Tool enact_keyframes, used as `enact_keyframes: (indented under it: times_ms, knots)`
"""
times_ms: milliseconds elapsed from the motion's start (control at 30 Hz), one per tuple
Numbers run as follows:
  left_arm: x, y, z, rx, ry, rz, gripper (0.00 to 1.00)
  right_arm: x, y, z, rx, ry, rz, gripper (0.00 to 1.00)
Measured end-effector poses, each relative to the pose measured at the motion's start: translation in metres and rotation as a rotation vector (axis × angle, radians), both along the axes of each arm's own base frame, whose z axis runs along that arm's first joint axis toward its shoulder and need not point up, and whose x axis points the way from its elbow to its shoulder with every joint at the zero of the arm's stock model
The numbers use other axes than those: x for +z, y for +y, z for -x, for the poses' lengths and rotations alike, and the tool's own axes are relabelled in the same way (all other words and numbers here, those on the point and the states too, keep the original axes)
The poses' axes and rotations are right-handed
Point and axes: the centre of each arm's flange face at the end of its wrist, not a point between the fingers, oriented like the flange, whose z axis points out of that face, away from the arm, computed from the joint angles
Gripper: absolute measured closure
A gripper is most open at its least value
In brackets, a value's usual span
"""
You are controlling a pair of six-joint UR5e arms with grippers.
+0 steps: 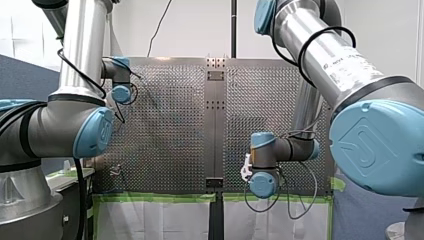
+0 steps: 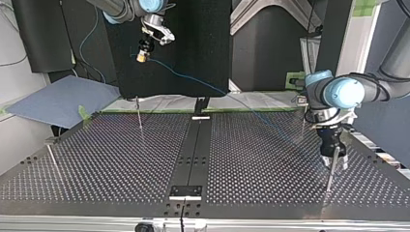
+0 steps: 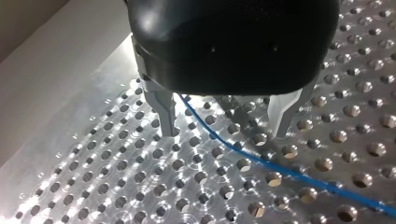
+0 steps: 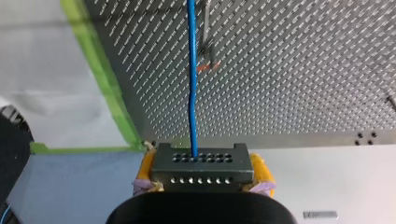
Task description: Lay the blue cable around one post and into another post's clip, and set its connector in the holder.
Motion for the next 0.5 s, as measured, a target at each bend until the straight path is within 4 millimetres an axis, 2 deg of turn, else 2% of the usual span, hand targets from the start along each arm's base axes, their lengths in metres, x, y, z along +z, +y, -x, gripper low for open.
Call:
enact_keyframes:
  times_ms: [267,400,500]
  knots:
    - [-0.002,-0.006,0.002,0.002,0.018,-0.012,0.0,-0.035,0.01,0.039,-0.048,0.054,-0.051,1.0]
    - [-0.002,-0.008,0.002,0.001,0.02,-0.016,0.0,-0.049,0.004,0.051,-0.05,0.075,-0.059,1.0]
    - [-0.002,-0.01,0.002,-0.001,0.021,-0.019,0.0,-0.058,-0.007,0.055,-0.049,0.08,-0.05,1.0]
